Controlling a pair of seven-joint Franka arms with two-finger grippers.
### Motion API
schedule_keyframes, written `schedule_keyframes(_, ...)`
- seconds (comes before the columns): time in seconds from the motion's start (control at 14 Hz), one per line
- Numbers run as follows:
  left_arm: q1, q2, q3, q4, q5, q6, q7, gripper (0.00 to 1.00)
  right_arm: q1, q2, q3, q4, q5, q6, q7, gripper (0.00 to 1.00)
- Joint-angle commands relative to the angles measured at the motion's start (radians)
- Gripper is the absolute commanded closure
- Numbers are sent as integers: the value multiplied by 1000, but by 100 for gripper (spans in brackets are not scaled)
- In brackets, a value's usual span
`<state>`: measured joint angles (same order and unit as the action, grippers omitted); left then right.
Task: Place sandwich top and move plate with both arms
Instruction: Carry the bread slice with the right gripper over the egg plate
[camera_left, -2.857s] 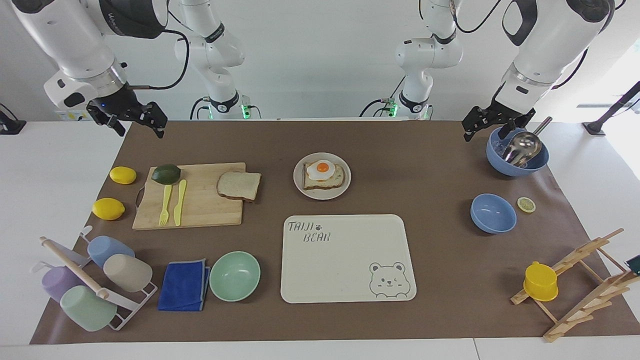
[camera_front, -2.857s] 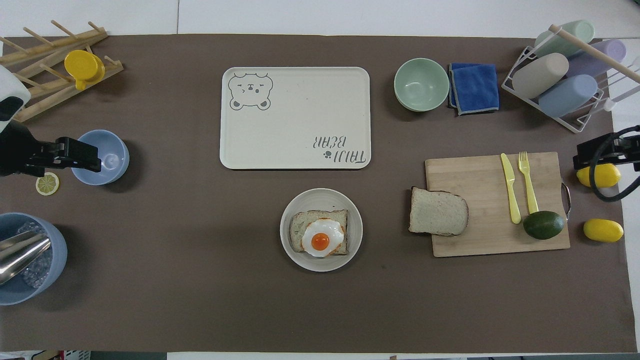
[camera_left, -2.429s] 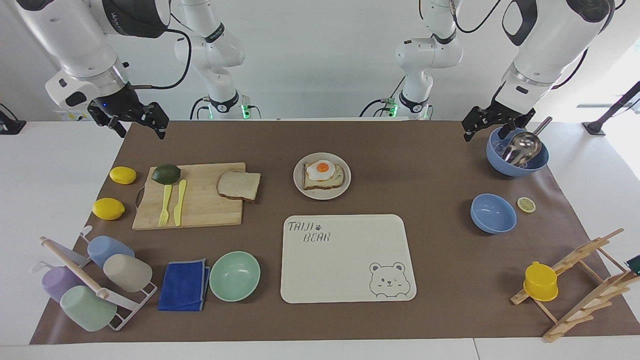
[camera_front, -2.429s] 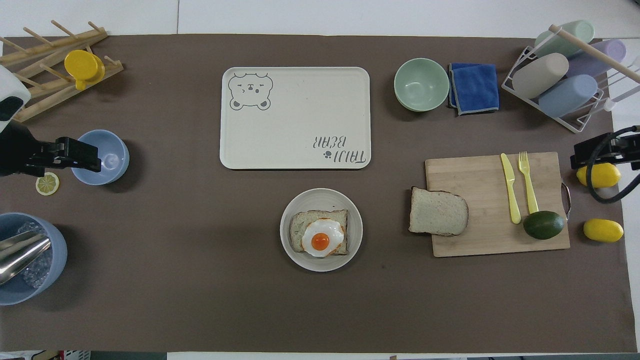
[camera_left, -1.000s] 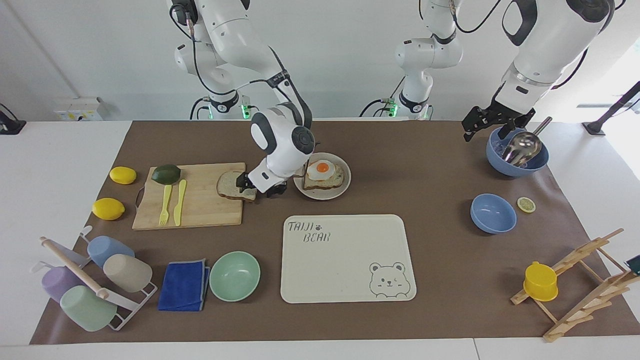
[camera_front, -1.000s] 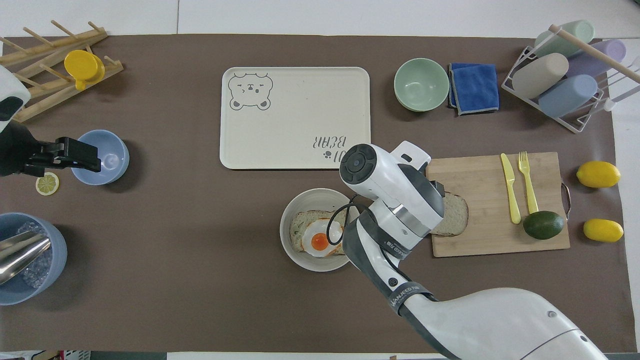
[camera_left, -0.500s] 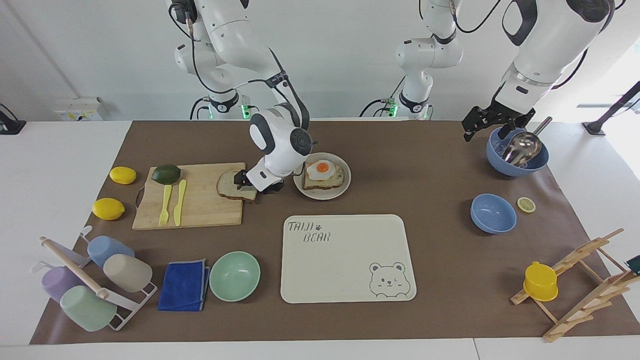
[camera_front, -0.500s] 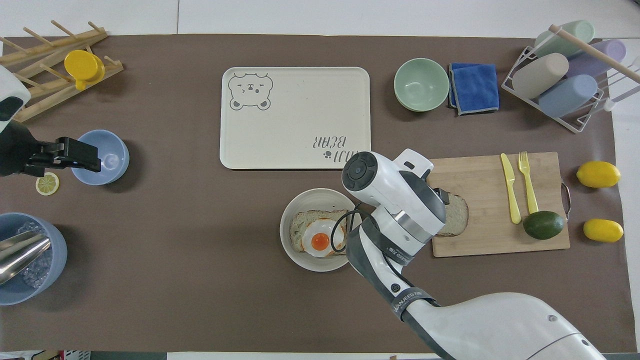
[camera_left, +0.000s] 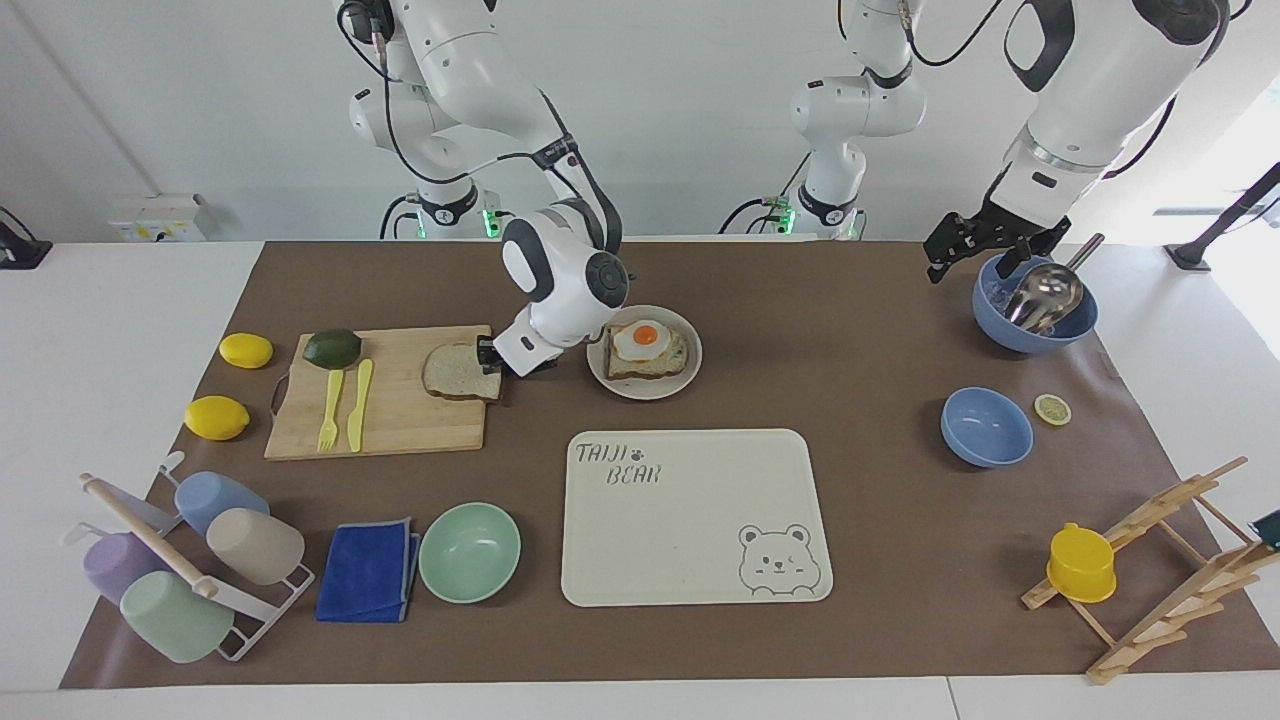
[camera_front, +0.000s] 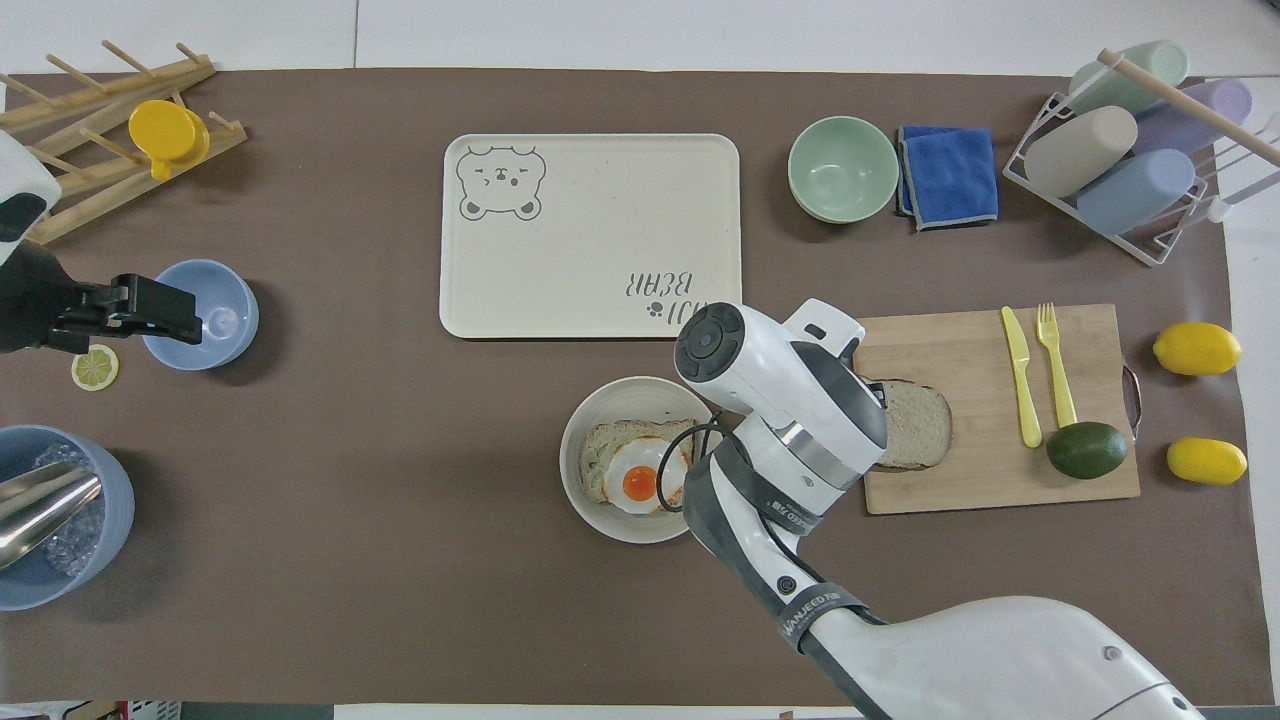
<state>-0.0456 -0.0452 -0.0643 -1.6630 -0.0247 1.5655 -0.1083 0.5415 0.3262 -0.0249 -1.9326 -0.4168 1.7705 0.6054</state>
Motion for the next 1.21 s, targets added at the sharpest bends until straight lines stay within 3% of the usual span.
schedule_keyframes(0.0, 9, -13, -5, 0, 12, -15, 5, 0, 23, 3, 19, 104, -11, -83, -50, 100)
schedule_keyframes(0.29, 9, -12, -5, 0, 12, -16, 5, 0, 193, 57, 51, 337, 7, -212, -42, 100)
schedule_keyframes(0.79, 10, -12, -3, 0, 12, -13, 5, 0, 325, 60, 53, 316, 19, -106, 20, 100)
schedule_keyframes(1.14, 6, -13, -5, 0, 12, -21, 5, 0, 341, 60, 59, 305, 23, -63, 51, 100)
